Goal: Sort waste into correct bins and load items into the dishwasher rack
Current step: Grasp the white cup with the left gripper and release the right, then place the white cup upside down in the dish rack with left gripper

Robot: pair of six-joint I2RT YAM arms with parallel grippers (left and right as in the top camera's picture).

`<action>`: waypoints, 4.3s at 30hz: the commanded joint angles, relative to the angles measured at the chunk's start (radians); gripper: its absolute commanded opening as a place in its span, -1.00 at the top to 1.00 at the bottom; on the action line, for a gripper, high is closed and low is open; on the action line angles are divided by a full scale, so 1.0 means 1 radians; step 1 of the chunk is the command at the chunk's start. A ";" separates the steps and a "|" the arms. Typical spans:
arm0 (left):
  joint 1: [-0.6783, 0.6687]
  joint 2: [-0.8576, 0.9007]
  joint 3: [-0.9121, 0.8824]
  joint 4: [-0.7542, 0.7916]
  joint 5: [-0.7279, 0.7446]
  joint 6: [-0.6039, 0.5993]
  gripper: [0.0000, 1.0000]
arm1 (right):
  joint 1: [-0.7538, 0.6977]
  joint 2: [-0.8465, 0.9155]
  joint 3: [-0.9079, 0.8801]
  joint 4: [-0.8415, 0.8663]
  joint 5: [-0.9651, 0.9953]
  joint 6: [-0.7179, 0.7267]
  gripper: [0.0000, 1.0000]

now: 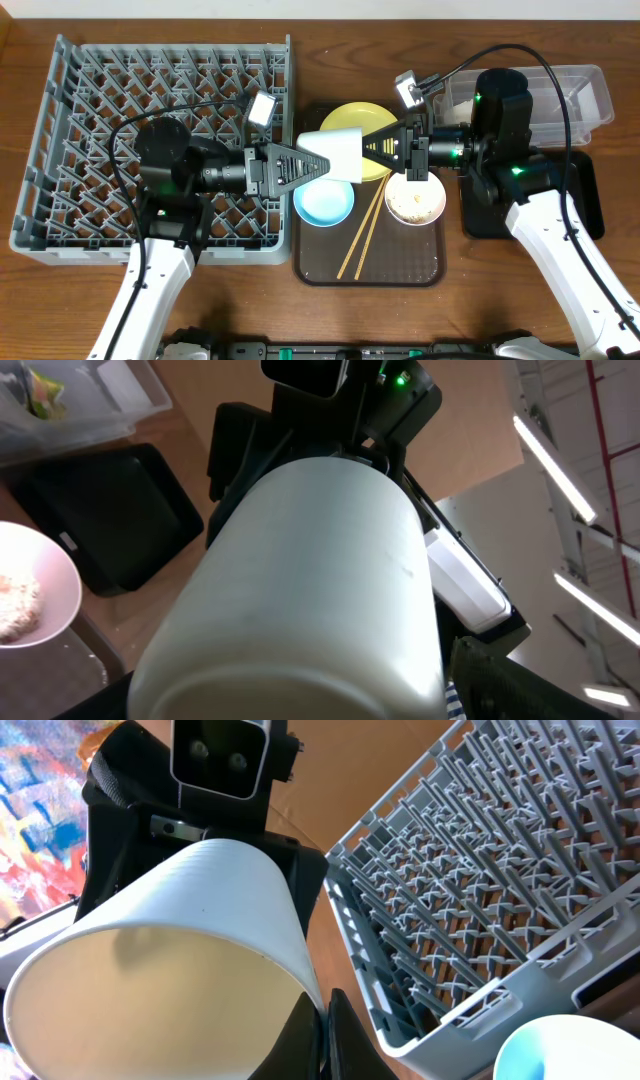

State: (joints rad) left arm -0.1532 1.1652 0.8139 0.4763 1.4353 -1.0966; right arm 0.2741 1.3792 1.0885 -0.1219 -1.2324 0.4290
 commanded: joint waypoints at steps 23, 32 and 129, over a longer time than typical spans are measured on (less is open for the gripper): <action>-0.045 0.043 0.013 0.018 -0.088 0.003 -0.66 | 0.016 0.001 0.014 -0.002 -0.007 0.005 0.98; -0.045 0.043 0.013 0.072 -0.093 0.002 -0.80 | 0.040 0.002 0.014 -0.002 0.005 0.004 0.98; 0.299 0.444 0.356 -1.434 -1.365 0.976 0.18 | -0.045 -0.150 0.104 -0.874 1.176 -0.266 0.43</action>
State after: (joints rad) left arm 0.1474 1.5940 1.1561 -0.9493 0.0898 -0.1299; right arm 0.2398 1.2366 1.1763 -0.9943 -0.0696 0.1532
